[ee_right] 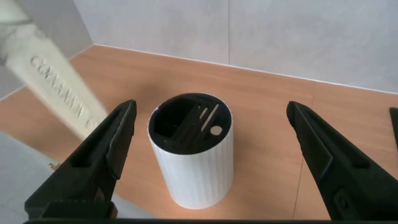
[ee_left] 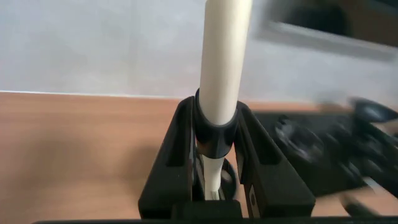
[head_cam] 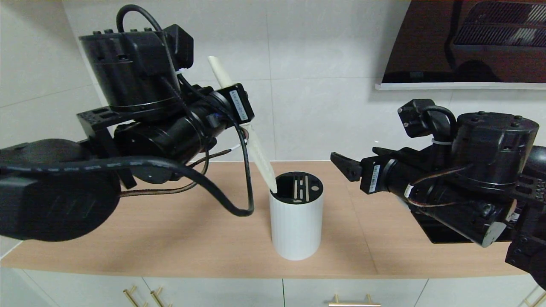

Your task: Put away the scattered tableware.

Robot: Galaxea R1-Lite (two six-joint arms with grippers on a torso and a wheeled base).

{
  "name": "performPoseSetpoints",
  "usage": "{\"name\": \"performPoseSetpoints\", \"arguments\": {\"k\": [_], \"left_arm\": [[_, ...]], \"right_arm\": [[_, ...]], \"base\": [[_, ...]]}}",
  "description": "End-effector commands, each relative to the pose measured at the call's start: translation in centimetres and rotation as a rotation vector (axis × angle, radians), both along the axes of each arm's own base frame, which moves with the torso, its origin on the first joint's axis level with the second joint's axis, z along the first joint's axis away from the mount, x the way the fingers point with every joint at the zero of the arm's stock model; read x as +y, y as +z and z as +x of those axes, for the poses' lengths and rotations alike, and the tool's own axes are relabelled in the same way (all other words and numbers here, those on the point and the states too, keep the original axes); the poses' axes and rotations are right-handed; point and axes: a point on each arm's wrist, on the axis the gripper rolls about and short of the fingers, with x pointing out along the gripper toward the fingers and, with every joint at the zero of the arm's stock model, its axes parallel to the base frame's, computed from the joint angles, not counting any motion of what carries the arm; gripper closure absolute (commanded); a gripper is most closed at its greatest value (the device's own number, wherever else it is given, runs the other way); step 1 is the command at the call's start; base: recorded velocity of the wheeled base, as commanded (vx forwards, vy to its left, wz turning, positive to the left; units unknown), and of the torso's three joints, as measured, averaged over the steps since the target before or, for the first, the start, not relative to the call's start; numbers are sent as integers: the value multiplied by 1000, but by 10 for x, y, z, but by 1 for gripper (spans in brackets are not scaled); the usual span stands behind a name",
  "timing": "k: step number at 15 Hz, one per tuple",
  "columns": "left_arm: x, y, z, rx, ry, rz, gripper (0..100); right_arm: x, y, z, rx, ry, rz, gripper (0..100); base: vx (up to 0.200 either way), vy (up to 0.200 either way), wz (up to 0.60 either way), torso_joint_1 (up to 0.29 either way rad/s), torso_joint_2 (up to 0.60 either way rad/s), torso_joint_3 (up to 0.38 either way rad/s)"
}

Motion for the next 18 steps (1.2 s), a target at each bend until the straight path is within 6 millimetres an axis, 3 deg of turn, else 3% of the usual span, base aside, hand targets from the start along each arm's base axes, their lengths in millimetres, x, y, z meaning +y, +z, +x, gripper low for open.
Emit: {"name": "performPoseSetpoints", "arguments": {"k": [1, 5, 18], "left_arm": [[-16, -20, 14, -11, 11, 29, 100], [-36, -49, 40, -119, 94, 99, 100], [-64, -93, 56, -92, 105, 137, 100]], "right_arm": [[1, -3, 2, 7, -1, -7, 0], [1, -3, 2, 6, -1, -6, 0], [2, -5, 2, 10, -1, -11, 0]], "base": [[0, 0, 0, 0, 0, 0], [0, 0, 0, 0, 0, 0], [0, 0, 0, 0, 0, 0]]}}
